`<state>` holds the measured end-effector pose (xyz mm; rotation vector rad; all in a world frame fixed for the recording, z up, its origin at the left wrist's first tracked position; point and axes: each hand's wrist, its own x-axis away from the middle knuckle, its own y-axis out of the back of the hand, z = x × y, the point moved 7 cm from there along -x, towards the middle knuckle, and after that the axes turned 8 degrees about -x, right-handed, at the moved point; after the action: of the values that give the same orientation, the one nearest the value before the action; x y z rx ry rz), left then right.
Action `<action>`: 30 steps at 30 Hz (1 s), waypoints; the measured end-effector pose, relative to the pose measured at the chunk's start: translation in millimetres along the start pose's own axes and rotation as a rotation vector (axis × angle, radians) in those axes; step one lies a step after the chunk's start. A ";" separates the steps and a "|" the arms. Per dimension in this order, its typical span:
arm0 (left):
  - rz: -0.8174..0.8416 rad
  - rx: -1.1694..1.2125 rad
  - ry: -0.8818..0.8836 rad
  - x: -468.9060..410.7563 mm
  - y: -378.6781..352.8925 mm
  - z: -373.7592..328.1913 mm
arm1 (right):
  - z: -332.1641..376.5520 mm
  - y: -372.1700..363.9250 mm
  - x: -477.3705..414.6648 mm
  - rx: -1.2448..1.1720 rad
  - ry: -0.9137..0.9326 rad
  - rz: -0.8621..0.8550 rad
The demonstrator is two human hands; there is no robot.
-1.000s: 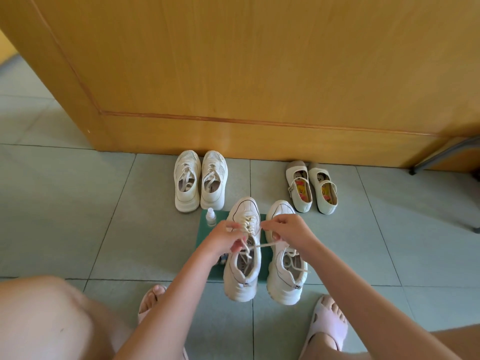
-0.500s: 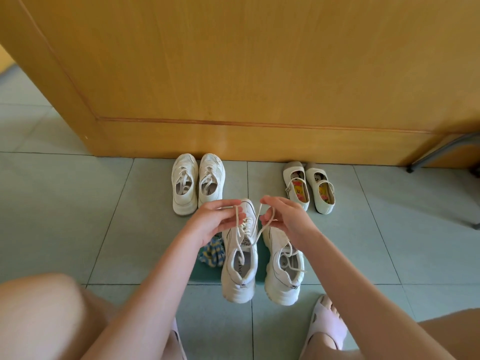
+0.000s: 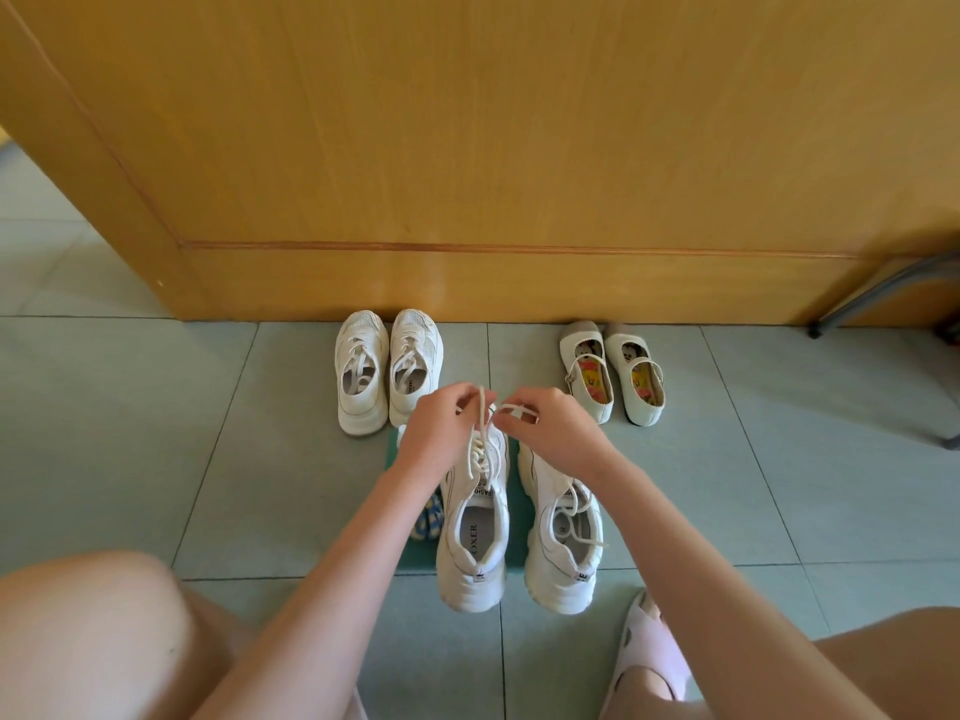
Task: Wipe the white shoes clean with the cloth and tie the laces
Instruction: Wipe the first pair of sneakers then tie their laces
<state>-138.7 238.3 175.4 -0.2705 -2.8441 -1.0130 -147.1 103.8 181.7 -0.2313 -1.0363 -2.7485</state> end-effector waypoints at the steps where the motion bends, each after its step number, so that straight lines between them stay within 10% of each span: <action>1: -0.001 0.049 0.007 -0.6 0.4 2.3 | 1.8 2.5 0.1 -0.037 0.004 -0.006; 15: 0.063 0.063 -0.014 -6.0 -4.6 10.4 | -8.0 -9.4 4.2 -0.418 -0.184 0.067; 23: 0.259 0.262 0.142 8.3 -32.2 45.5 | -38.1 14.1 2.0 -0.956 -0.461 -0.193; 30: 0.031 0.657 0.508 17.4 -38.4 65.5 | -49.8 16.7 -8.9 -0.284 -0.376 -0.094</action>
<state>-166.4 252.9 104.1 0.0111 -2.4993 -0.0726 -138.4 59.4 153.4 -0.7856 -0.7379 -3.0041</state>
